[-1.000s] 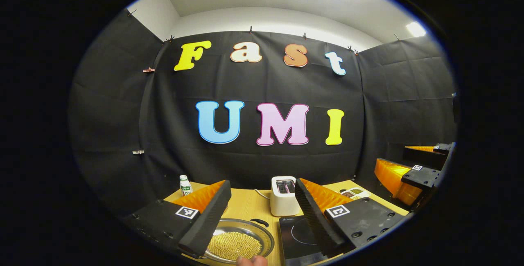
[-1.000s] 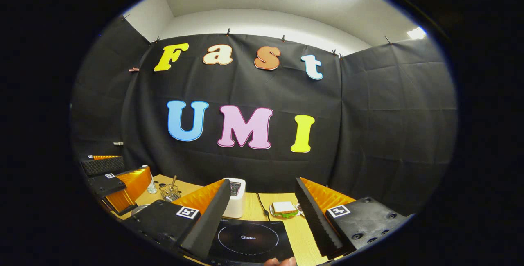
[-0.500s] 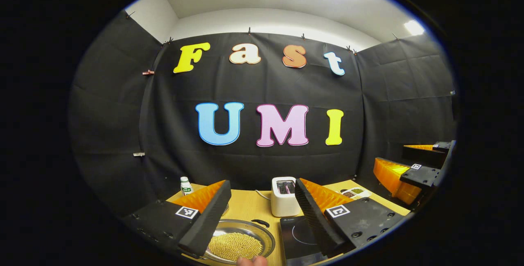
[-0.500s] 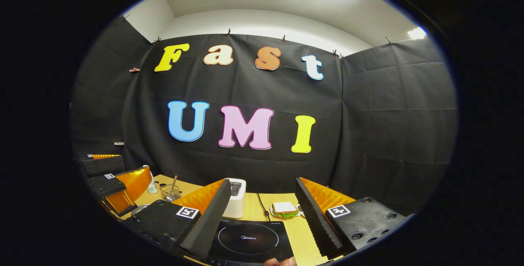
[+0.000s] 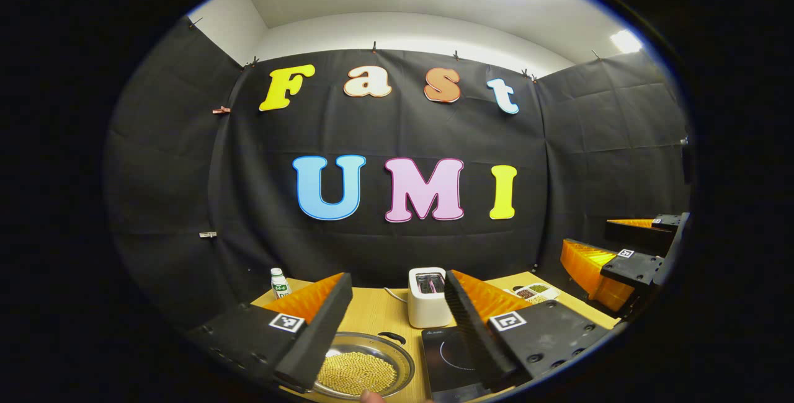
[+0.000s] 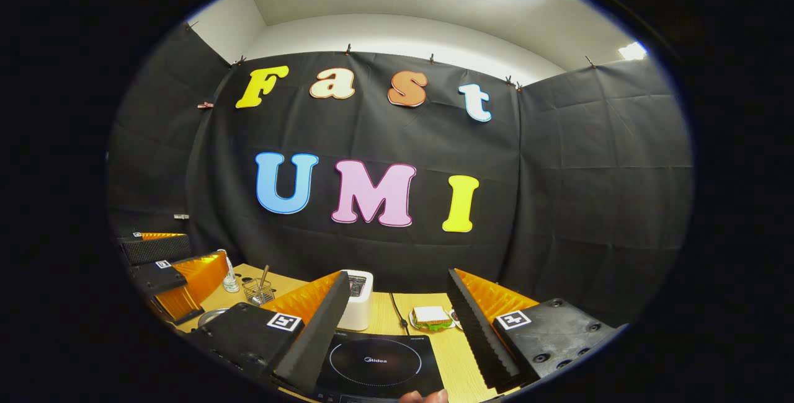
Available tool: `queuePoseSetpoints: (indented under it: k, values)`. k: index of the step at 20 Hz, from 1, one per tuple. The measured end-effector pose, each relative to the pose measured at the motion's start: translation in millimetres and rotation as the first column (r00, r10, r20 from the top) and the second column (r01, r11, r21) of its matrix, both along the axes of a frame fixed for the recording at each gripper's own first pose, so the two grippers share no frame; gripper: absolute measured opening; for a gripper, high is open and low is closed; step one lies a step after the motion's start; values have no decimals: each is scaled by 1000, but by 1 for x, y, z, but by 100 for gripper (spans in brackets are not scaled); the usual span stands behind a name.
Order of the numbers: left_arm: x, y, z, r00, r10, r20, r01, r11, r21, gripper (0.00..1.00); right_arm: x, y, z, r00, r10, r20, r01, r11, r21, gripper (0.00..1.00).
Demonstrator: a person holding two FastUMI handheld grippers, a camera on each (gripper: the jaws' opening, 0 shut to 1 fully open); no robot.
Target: First push the handle of the pot to place it horizontally, then grasp the pot with both hands and set it on the induction cooktop.
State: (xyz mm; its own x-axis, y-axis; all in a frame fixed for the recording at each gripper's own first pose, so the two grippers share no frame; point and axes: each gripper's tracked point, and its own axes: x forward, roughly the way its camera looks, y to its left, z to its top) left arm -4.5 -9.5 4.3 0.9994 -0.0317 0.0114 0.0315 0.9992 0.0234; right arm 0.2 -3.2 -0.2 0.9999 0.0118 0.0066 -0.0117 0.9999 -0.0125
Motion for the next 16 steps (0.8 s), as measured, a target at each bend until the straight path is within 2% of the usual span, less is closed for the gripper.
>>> queuePoseSetpoints:
  k: [1, 5, 7, 10, 14, 16]
  values:
    - [-1, -4, -1, 1000, -20, -2, 20, 1000, 4, 79, 0, -1, 0, 1000, 0, 0, 0, 1000, -2, 98]
    - [-9, -14, -17, 993, -94, -67, 96, 995, 26, 13, -1, -4, -1, 1000, -5, -3, 5, 1000, -5, 98]
    - [-9, -13, -31, 987, -105, -123, 113, 991, 65, 5, -3, -5, -6, 1000, -7, -11, 7, 1000, -6, 98]
    - [-19, -26, -65, 954, -185, -237, 206, 976, 65, 5, -3, -6, -11, 1000, -6, -23, 5, 1000, -11, 98]
    - [-40, -28, -115, 872, -267, -411, 300, 954, 19, 5, -5, -4, -18, 999, -1, -40, 0, 1000, -11, 98]
    - [-51, -16, -136, 834, -270, -482, 314, 949, 12, 5, -6, -3, -20, 999, 3, -44, -4, 1000, -8, 98]
